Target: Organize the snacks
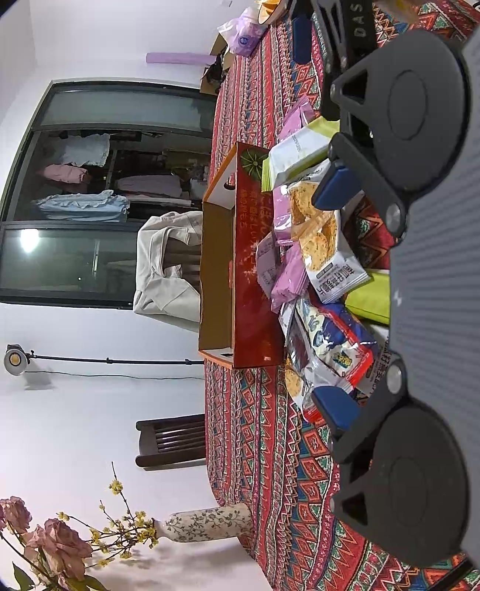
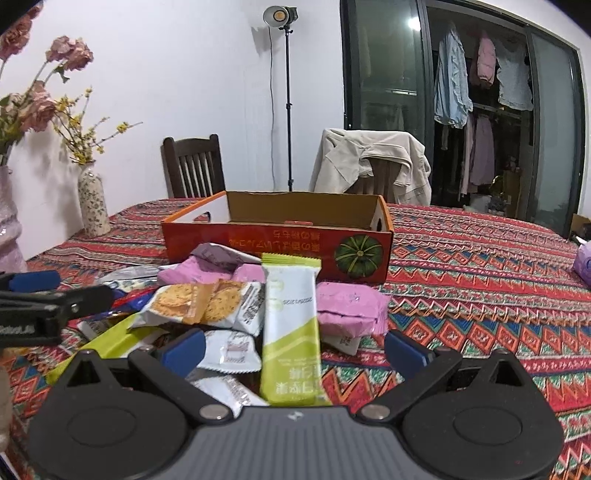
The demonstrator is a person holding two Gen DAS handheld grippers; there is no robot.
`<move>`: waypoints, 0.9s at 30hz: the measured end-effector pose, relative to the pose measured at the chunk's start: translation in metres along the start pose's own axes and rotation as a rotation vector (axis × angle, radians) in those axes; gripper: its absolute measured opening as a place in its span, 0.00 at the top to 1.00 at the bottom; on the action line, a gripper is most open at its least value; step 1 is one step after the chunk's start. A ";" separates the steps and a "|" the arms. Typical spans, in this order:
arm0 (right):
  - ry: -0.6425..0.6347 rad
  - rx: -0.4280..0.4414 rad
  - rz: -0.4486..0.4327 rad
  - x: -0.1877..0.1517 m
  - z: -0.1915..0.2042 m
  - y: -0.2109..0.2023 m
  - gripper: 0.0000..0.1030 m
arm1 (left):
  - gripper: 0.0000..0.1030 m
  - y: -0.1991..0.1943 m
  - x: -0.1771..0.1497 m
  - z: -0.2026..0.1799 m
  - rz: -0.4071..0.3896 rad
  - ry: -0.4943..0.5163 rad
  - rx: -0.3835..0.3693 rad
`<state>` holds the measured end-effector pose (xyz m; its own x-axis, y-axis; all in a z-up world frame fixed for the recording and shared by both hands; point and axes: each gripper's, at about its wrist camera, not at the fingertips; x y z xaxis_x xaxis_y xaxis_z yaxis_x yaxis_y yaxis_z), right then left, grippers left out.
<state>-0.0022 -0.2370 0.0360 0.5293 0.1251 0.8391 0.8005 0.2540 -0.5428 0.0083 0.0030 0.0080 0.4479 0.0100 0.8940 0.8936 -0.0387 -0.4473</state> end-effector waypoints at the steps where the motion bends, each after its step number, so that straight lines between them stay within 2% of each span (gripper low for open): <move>1: -0.005 -0.009 0.005 0.003 0.000 0.004 0.04 | 0.00 0.001 0.001 0.001 0.000 -0.001 0.003; 4: -0.009 -0.020 0.030 0.009 -0.001 0.016 0.17 | 0.00 0.002 0.003 0.003 -0.002 -0.004 0.012; 8: -0.020 -0.025 0.069 0.016 0.000 0.036 0.24 | 0.00 0.005 0.005 0.006 0.013 -0.012 0.023; 10: -0.023 -0.029 0.089 0.017 0.001 0.045 0.34 | 0.00 0.007 0.006 0.008 0.022 -0.015 0.025; 14: -0.012 -0.019 0.125 0.014 0.000 0.059 0.43 | 0.00 0.009 0.008 0.008 0.035 -0.012 0.009; 17: 0.003 -0.003 0.145 0.010 -0.001 0.064 0.59 | 0.00 0.011 0.010 0.003 0.046 0.004 -0.008; 19: 0.016 0.000 0.139 0.008 -0.003 0.062 0.63 | 0.00 0.014 0.011 -0.003 0.058 0.024 -0.020; 27: 0.050 -0.017 0.055 0.008 -0.009 0.039 0.64 | 0.00 0.033 0.013 -0.024 0.142 0.085 -0.046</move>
<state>0.0355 -0.2347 0.0210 0.5855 0.0905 0.8056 0.7743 0.2317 -0.5888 0.0434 -0.0217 0.0058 0.5639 -0.0835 0.8216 0.8181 -0.0793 -0.5696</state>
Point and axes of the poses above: each gripper's, at about its wrist camera, not at the fingertips, and y roughly the way its jaws point, z to its left, x to its top, and after that the axes turned 4 degrees about z, right-handed
